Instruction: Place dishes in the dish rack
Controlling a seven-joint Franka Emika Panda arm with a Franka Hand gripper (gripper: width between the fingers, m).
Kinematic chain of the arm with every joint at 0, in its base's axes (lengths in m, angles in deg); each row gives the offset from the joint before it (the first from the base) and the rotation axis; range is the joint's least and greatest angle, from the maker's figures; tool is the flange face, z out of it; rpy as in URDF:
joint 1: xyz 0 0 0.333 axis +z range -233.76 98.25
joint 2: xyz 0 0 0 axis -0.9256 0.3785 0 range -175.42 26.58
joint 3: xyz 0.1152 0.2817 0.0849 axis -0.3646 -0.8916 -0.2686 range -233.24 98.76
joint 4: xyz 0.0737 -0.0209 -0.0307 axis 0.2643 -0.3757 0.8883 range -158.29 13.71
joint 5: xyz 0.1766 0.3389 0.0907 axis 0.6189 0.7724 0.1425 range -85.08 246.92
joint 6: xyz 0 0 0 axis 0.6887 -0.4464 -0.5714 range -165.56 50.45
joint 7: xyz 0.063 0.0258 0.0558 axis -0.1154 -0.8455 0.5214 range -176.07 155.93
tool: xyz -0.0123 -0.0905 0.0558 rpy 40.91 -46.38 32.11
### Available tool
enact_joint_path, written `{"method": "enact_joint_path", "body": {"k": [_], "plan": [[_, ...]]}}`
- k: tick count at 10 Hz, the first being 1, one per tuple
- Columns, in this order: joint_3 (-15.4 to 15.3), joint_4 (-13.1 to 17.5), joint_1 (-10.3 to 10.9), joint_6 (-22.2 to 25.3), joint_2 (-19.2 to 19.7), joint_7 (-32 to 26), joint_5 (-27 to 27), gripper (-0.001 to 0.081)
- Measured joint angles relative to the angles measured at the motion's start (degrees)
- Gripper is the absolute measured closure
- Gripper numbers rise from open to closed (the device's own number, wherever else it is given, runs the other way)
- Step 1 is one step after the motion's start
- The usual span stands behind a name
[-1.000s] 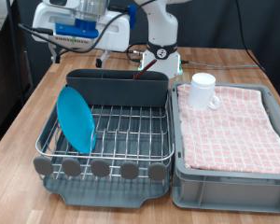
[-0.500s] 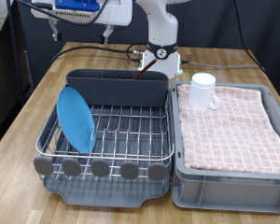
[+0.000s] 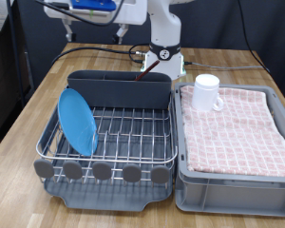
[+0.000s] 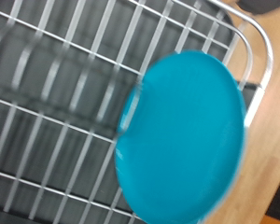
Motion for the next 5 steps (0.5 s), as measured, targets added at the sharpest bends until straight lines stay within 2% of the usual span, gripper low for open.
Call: {"method": "enact_joint_path", "body": {"k": [2,5], "plan": [[-3.0,-0.8,1.1,0.7,-0.5,3.1,0.0,0.0004],[-7.5,-3.4,2.4,0.7,-1.6,12.4,0.2,0.0004]]}}
